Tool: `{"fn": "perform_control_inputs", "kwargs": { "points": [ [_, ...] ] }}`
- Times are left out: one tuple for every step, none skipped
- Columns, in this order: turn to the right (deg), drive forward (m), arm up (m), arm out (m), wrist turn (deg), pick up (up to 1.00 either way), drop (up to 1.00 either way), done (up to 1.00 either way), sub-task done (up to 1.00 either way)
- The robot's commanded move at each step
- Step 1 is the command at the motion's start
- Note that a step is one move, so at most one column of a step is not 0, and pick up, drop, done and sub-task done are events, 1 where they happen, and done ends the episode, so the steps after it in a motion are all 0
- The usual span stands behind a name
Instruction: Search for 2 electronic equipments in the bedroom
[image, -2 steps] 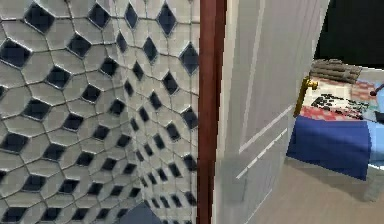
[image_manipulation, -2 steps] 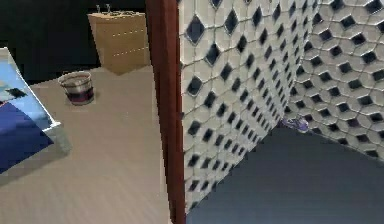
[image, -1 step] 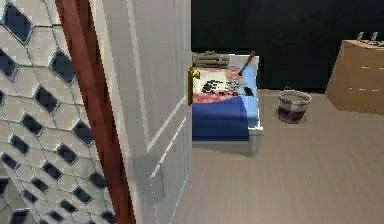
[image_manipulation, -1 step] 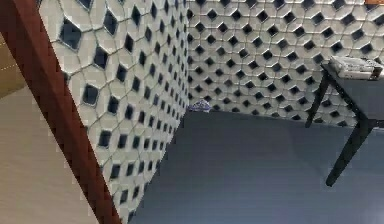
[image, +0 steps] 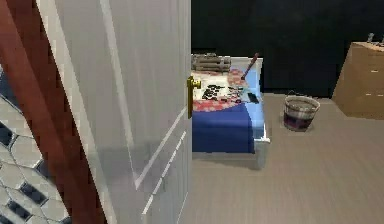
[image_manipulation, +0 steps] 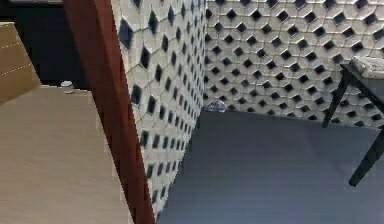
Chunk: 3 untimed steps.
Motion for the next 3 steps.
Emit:
{"fn": "perform_control_inputs", "kwargs": {
  "points": [
    [27.0, 0.00, 0.00, 0.00, 0.0, 0.00, 0.00, 0.00, 0.00],
    [0.0, 0.60, 0.00, 0.00, 0.0, 0.00, 0.00, 0.00, 0.00],
    [18.0, 0.00, 0.00, 0.00, 0.0, 0.00, 0.00, 0.00, 0.00]
  ]
}}
